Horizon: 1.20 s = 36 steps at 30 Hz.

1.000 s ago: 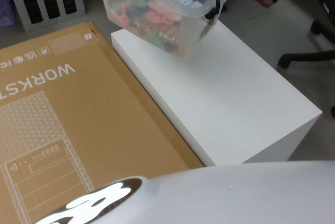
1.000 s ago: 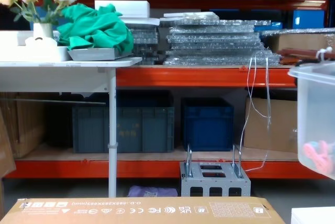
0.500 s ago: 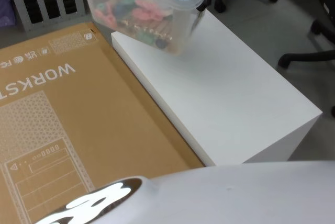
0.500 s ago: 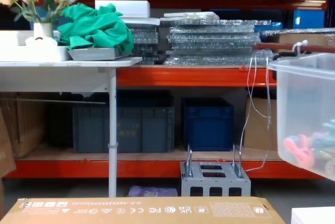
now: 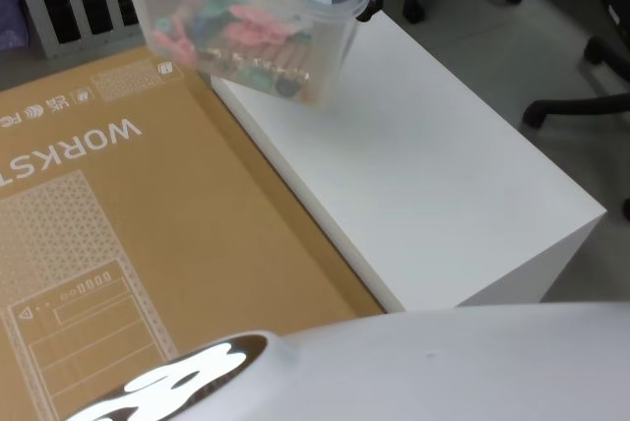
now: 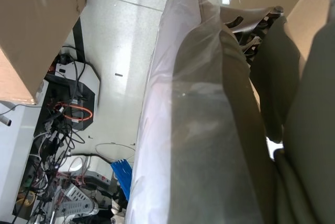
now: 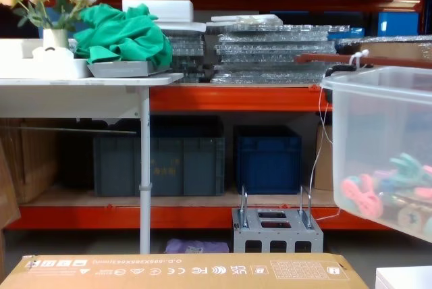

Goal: Use one hand to grasp the basket and place it at the designated location.

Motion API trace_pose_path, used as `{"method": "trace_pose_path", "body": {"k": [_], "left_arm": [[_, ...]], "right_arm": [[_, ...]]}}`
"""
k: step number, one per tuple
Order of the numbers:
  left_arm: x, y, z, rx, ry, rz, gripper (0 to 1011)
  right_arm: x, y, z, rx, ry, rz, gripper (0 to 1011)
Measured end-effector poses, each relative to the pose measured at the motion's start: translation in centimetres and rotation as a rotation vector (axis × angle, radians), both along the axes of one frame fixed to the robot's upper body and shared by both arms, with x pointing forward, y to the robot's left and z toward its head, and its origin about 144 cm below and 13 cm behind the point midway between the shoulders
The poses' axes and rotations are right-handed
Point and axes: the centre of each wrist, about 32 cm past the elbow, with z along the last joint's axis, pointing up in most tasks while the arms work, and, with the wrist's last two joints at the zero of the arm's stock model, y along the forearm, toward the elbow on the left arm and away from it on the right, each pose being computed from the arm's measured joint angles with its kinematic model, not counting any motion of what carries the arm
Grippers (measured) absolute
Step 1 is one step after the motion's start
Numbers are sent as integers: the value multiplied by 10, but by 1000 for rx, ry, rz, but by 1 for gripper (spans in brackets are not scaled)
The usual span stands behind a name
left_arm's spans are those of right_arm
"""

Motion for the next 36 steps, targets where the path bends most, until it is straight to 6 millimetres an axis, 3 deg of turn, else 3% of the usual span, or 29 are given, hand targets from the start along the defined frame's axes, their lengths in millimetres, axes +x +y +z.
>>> {"method": "trace_pose_path", "body": {"k": [36], "left_arm": [[0, 0, 0, 0, 0, 0, 0]], "right_arm": [[2, 49, 4, -17, 25, 261, 239]]}}
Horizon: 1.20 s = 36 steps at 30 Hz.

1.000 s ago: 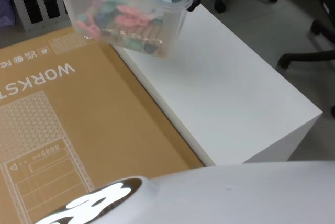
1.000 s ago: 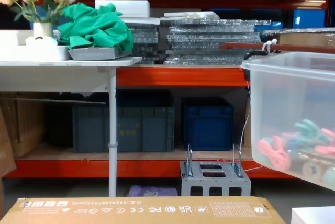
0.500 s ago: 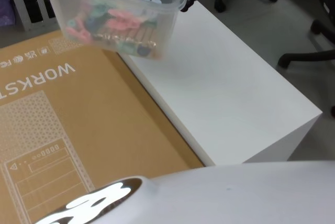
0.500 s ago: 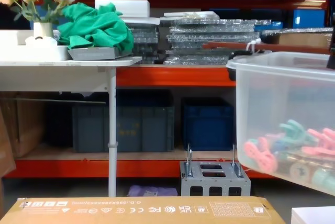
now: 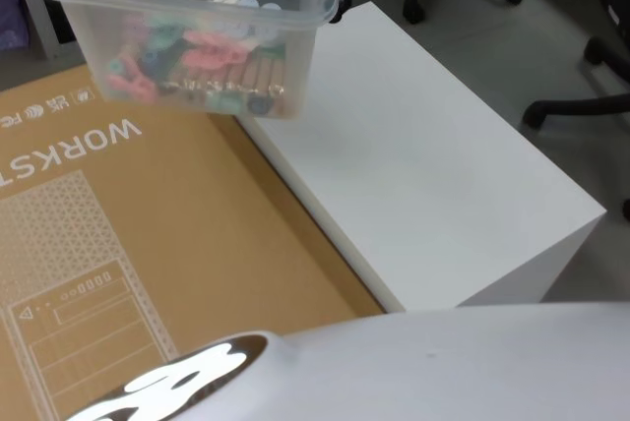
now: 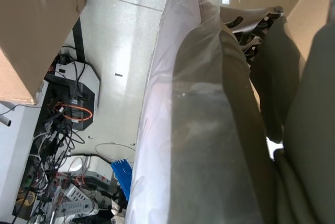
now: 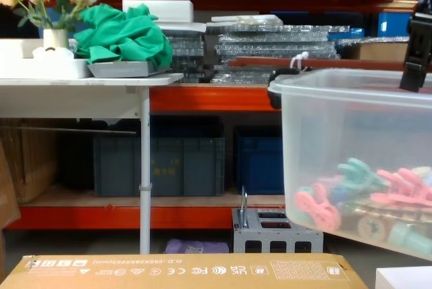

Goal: Use one hand to grasp the basket and place it at the designated location.

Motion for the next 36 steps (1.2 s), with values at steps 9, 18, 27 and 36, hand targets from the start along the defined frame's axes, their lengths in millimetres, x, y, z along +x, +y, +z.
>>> {"method": "trace_pose_path", "body": {"k": [9, 18, 27, 36], "left_arm": [[0, 0, 0, 0, 0, 0, 0], [0, 0, 0, 0, 0, 0, 0], [0, 0, 0, 0, 0, 0, 0], [0, 0, 0, 0, 0, 0, 0]], "right_arm": [[-2, 15, 1, -10, 10, 77, 239], [-5, 33, 3, -31, 19, 168, 240], [-12, 50, -1, -46, 35, 236, 240], [-16, 56, -4, -53, 45, 266, 240]]}}
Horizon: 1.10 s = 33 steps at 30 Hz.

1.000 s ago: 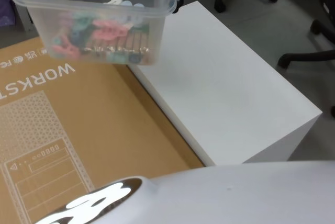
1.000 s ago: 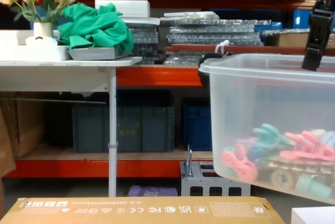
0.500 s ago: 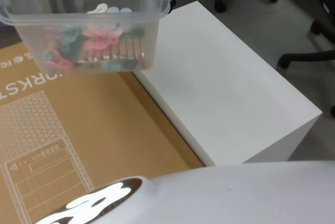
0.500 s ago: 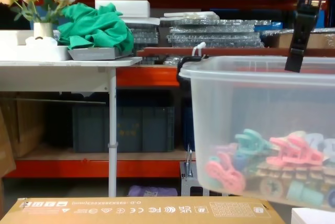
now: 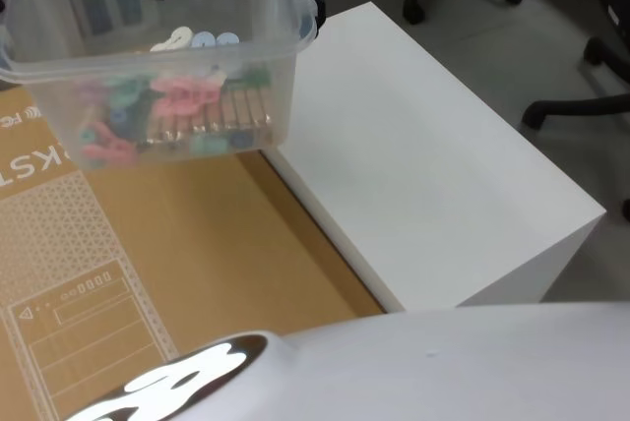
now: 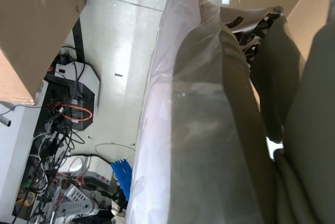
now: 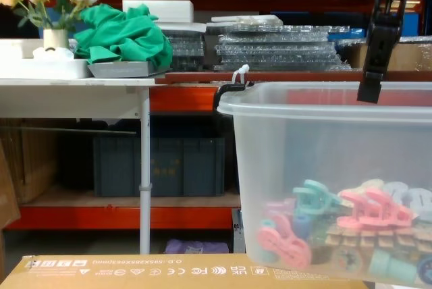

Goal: Use one hand to grasp the basket and place it at the designated location.

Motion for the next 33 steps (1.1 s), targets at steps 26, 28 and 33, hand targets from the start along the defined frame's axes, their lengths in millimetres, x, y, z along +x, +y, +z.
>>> {"method": "trace_pose_path", "body": {"k": [26, 28, 33], "left_arm": [[0, 0, 0, 0, 0, 0, 0], [0, 0, 0, 0, 0, 0, 0], [0, 0, 0, 0, 0, 0, 0]], "right_arm": [[-23, 26, 4, -12, -1, 130, 239], [-25, 29, 4, -11, 1, 141, 239], [-30, 35, 5, -11, 3, 160, 240]]}}
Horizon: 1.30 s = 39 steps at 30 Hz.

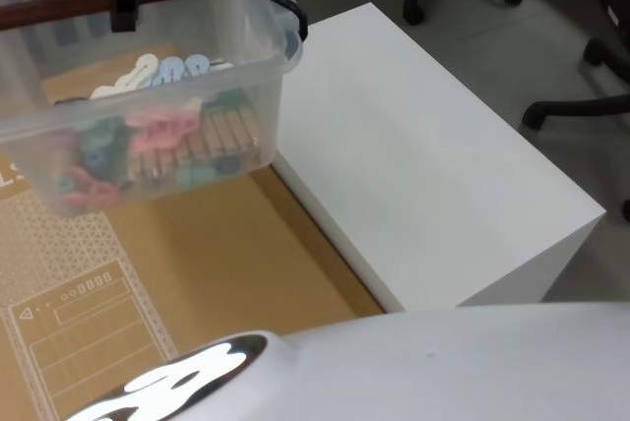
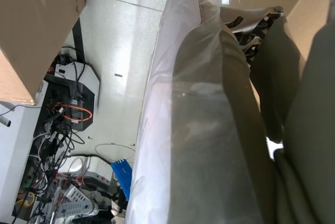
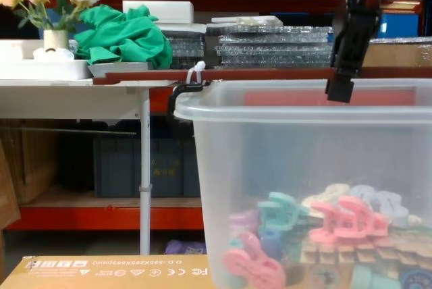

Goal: Use one hand to grasp the basket and place it at the designated location.

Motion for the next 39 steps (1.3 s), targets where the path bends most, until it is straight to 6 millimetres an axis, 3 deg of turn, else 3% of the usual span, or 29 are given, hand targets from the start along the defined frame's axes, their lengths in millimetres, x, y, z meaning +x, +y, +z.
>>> {"method": "trace_pose_path", "body": {"k": [19, 39], "left_arm": [[0, 0, 0, 0, 0, 0, 0], [0, 0, 0, 0, 0, 0, 0]], "right_arm": [[-18, 21, 1, -2, 12, 77, 240], [-39, 42, -11, -10, 65, 174, 239]]}}
